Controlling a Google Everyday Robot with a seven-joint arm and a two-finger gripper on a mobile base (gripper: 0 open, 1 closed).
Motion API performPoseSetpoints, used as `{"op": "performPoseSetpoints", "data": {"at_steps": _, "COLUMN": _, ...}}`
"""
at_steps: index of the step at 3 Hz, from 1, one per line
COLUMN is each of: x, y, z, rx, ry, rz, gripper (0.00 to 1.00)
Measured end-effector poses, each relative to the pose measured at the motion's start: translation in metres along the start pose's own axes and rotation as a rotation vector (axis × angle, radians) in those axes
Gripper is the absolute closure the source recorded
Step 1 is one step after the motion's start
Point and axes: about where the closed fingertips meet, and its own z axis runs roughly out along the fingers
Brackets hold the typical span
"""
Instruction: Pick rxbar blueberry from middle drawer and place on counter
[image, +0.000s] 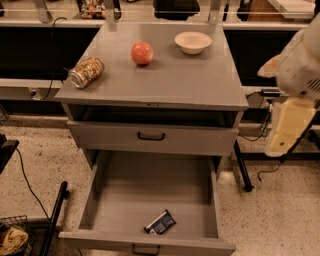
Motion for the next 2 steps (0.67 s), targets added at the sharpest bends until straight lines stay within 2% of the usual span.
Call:
{"op": "performPoseSetpoints", "data": {"at_steps": 1, "x": -0.011, "y": 0.015, "z": 0.072, "rx": -0.011, "ry": 0.005, "rz": -0.213, "gripper": 0.00}}
{"op": "performPoseSetpoints", "data": {"at_steps": 2, "x": -0.016, "y": 0.029, "z": 0.115, "rx": -0.014, "ry": -0.001, "rz": -0.321, "gripper": 0.00}}
